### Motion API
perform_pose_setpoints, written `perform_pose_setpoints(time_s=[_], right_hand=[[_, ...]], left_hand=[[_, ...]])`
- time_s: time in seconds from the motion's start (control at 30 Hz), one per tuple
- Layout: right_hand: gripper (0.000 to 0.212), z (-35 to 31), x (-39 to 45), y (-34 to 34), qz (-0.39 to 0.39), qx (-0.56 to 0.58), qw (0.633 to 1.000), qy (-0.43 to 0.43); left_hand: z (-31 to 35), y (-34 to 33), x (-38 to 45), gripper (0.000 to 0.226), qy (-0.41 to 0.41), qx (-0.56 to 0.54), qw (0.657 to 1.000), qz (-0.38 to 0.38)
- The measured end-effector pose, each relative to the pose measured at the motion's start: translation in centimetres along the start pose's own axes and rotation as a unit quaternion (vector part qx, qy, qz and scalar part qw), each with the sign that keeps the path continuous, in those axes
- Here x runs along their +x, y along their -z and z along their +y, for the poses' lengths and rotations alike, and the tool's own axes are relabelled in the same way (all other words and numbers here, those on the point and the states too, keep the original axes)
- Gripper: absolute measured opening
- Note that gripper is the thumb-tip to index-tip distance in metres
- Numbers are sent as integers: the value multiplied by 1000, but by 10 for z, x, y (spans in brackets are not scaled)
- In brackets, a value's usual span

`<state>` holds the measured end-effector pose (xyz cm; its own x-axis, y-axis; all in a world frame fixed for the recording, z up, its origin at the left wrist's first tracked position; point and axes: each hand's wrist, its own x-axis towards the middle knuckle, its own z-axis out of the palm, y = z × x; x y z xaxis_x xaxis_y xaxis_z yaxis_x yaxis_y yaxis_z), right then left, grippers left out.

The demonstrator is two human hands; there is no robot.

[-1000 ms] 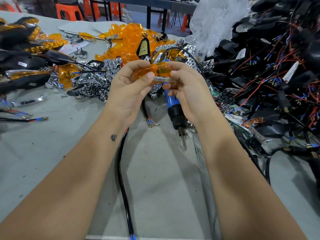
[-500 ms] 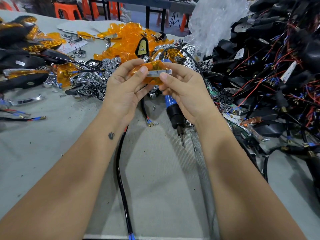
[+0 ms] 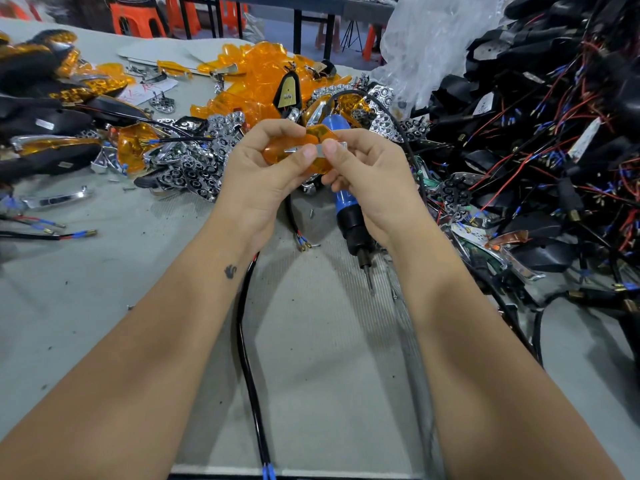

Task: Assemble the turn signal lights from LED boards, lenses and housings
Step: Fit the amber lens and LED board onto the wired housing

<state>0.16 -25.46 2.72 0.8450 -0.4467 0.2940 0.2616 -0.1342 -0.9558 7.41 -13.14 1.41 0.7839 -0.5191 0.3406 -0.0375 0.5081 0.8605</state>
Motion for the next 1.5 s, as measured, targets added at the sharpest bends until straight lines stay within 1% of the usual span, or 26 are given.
perform_pose_setpoints(time_s=[0.1,0.2,0.3,0.43,0.47,0.5,0.57,0.63,0.67,0.73,0.8,0.83,0.9,0.97,1.03,1.1,1.13,1.2,1.23,1.3,1.4,1.43,1.5], right_hand=[[17,0,0,-3,13,-3,1000,3],[22,0,0,-5,26,-12,1000,8],[25,0,0,-6,30,-24,999,13],[25,-2,1,-4,5,-67,998,-10],[27,-2,0,-5,-6,-88,996,-5],[34,-2,-1,-7,-17,-122,992,15],[55,-1,-6,-12,-35,-230,968,98],[61,1,-8,-16,-39,-337,927,160],[60,2,-7,-16,-35,-376,911,167],[58,4,-6,-16,-24,-429,890,151],[54,5,-5,-15,-14,-443,887,129],[51,5,-5,-15,-3,-431,894,119],[48,6,-5,-13,33,-385,916,103],[45,6,-4,-12,72,-336,935,91],[43,6,-3,-12,95,-308,943,87],[43,5,-3,-13,101,-294,946,89],[43,5,-3,-13,100,-289,948,92],[43,6,-4,-15,94,-281,950,94],[42,6,-4,-15,91,-278,951,95],[40,6,-5,-17,88,-273,953,101],[40,6,-5,-18,83,-262,956,102],[41,6,-5,-18,82,-260,957,100],[41,5,-5,-18,85,-255,959,94]], left_hand=[[1,-1,0,18,-2,-3,1000,1],[3,-2,-1,23,-4,-18,1000,-3],[4,-1,-1,23,-3,-3,1000,3],[5,2,0,27,-10,52,998,16],[6,3,1,29,-12,56,998,21],[7,4,2,31,-13,57,998,28],[9,6,4,35,-15,72,997,36],[10,7,4,39,-19,83,996,29],[10,7,3,39,-21,86,996,21],[11,8,3,35,-17,109,994,-1],[13,14,5,27,-16,159,987,-1],[15,18,7,22,-16,184,982,27],[18,29,12,16,-9,214,968,129],[21,39,15,21,1,229,949,216],[21,45,15,21,28,282,926,248],[19,49,14,12,72,371,897,230],[18,49,12,12,94,421,878,208],[19,45,7,29,128,501,840,165],[18,43,6,36,134,526,826,151],[14,40,6,45,132,560,806,135],[7,36,10,41,103,610,775,132],[5,36,11,45,99,619,769,127],[1,36,14,53,102,615,772,122]])
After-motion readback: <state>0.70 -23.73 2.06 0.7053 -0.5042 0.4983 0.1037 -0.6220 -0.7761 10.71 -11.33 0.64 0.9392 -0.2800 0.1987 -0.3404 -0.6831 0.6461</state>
